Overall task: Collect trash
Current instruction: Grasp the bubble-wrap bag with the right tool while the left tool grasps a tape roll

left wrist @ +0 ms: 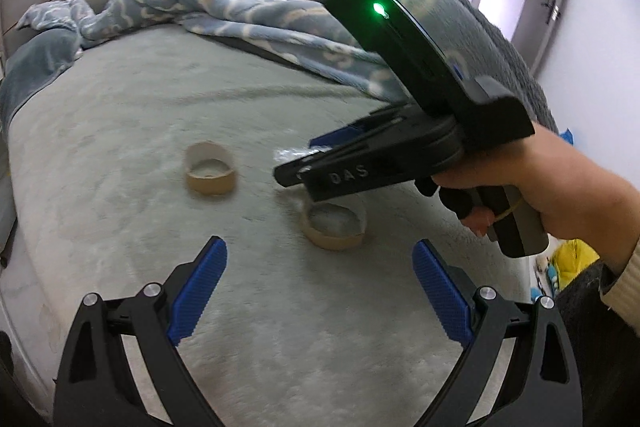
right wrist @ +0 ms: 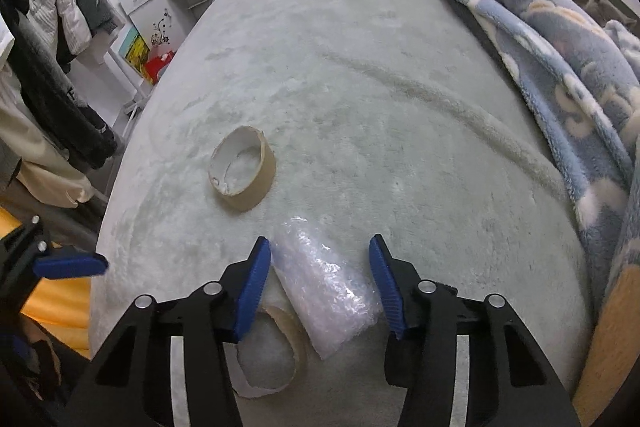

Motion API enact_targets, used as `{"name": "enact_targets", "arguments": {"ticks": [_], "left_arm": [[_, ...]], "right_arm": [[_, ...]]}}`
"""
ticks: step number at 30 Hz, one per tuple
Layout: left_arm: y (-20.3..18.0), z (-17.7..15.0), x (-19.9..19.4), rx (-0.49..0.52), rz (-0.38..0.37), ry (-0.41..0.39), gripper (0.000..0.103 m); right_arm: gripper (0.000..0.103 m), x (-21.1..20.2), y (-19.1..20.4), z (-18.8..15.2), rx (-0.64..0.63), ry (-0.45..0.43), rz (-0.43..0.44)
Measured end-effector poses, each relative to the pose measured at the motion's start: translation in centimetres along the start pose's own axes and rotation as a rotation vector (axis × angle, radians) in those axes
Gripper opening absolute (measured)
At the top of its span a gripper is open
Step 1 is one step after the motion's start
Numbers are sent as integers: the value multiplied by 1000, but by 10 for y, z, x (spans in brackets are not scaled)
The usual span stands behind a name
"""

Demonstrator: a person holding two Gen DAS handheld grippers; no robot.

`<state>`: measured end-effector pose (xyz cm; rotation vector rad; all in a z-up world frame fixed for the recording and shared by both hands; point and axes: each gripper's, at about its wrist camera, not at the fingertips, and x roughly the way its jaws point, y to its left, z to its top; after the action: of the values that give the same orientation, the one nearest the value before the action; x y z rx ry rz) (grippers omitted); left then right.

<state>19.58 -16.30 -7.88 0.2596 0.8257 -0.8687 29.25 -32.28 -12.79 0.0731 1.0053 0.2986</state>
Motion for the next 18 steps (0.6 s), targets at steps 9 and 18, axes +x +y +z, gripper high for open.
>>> {"name": "enact_targets", "arguments": {"ticks": [9,18], "left_arm": [[-8,0,32,-15,-33,44,95],[-10,7,51,-59,-20,55,87]], "right_arm": [[48,-22,-14,3,31,-84,2],[48,-42,-22,5,49,-138,23]]}}
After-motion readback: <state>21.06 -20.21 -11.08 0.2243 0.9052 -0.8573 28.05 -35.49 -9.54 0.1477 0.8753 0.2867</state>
